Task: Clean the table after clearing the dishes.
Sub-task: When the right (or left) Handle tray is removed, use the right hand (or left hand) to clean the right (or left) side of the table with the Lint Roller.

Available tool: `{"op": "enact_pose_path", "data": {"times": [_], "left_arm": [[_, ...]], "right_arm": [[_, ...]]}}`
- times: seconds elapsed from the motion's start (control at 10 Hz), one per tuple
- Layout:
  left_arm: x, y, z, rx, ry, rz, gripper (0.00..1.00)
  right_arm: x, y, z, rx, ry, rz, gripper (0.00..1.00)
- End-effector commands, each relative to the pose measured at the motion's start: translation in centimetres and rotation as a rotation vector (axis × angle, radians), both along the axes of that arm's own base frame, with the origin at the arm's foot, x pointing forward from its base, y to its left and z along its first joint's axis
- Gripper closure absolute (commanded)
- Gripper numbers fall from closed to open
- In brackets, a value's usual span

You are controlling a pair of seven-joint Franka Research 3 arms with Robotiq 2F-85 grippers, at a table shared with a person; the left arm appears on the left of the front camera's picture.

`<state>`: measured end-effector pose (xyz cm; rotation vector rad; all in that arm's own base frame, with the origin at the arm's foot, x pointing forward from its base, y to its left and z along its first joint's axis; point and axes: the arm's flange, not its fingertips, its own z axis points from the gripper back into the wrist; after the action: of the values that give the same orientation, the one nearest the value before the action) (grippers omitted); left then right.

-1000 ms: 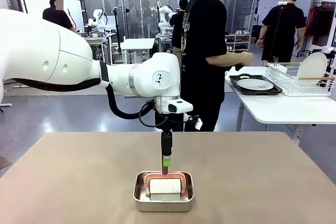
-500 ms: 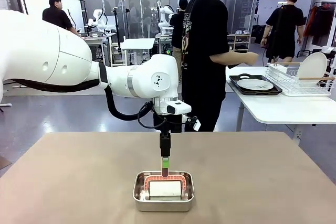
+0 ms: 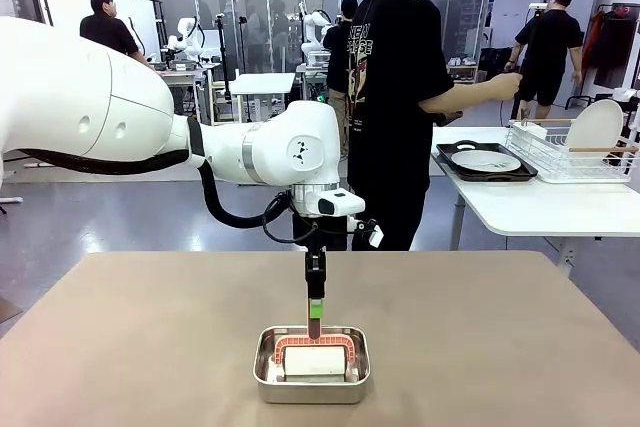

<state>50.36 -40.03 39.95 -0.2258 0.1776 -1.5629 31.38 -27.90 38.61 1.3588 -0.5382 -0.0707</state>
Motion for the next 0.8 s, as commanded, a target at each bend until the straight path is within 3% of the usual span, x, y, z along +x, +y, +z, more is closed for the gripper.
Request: {"op": "enact_pose_path", "data": {"times": [0.0, 0.2, 0.3, 0.7], "left_arm": [[-0.7, 0.6, 0.3, -0.013, 0.005, 0.015, 0.75], [-0.6, 0.6, 0.7, -0.017, 0.023, 0.022, 0.95], [-0.7, 0.7, 1.4, -0.014, 0.028, 0.028, 1.00], [-0.7, 0.8, 2.8, -0.020, 0.033, 0.051, 0.98]], "right_arm": [[-0.4, 0.3, 0.3, 0.006, -0.009, -0.004, 0.07], [-0.4, 0.3, 0.3, 0.006, -0.009, -0.004, 0.07], [-0.4, 0.3, 0.3, 0.006, -0.009, -0.004, 0.07], [-0.4, 0.3, 0.3, 0.006, -0.009, -0.004, 0.07]]}}
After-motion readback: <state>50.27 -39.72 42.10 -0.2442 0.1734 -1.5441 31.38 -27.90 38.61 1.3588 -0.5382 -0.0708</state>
